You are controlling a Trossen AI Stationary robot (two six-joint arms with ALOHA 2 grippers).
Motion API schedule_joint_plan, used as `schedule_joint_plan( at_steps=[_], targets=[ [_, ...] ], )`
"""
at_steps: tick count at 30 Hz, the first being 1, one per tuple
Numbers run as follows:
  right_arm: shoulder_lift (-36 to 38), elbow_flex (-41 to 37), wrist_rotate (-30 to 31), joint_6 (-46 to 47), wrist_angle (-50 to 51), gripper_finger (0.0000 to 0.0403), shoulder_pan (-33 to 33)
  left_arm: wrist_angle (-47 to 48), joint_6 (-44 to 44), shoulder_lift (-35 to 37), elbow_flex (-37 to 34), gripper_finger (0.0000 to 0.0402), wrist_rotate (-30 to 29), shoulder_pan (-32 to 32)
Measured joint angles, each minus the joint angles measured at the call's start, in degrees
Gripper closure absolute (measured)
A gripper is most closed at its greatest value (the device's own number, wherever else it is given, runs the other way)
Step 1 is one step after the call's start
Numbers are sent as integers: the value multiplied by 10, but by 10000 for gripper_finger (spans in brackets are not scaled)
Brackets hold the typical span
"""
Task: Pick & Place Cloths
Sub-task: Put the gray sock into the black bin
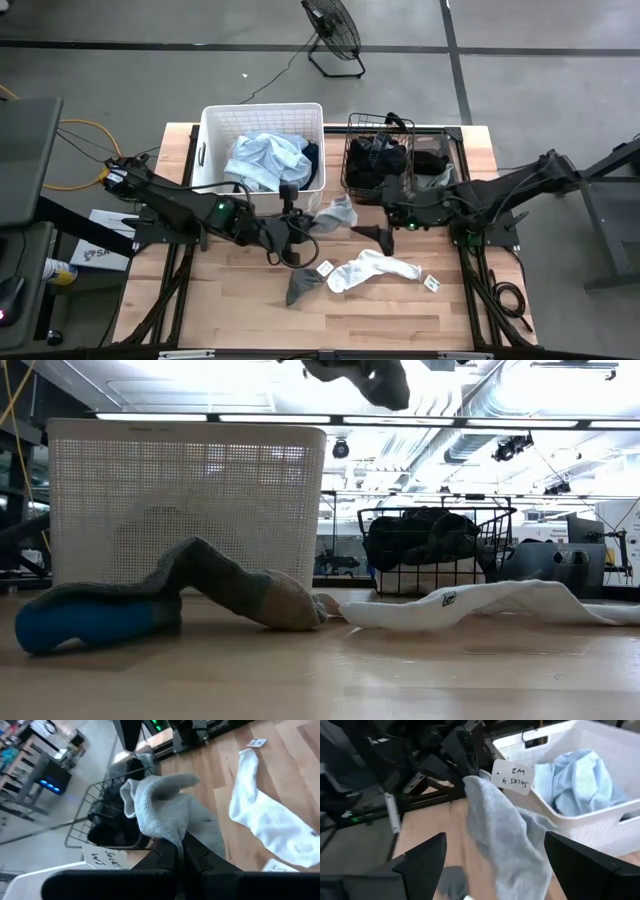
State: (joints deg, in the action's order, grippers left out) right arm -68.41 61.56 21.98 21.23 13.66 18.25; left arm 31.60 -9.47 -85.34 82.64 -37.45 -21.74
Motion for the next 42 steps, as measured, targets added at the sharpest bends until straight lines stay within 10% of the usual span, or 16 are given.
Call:
schedule_joint_plan(
  at_steps=[23, 42],
  targets=[
    [-136, 0, 36, -50, -189, 85, -11, -74, -12, 0, 3, 401, -18, 0],
    [-136, 0, 9, -58, -182, 386, -9, -75, -8, 0, 3, 400, -17, 0]
  ],
)
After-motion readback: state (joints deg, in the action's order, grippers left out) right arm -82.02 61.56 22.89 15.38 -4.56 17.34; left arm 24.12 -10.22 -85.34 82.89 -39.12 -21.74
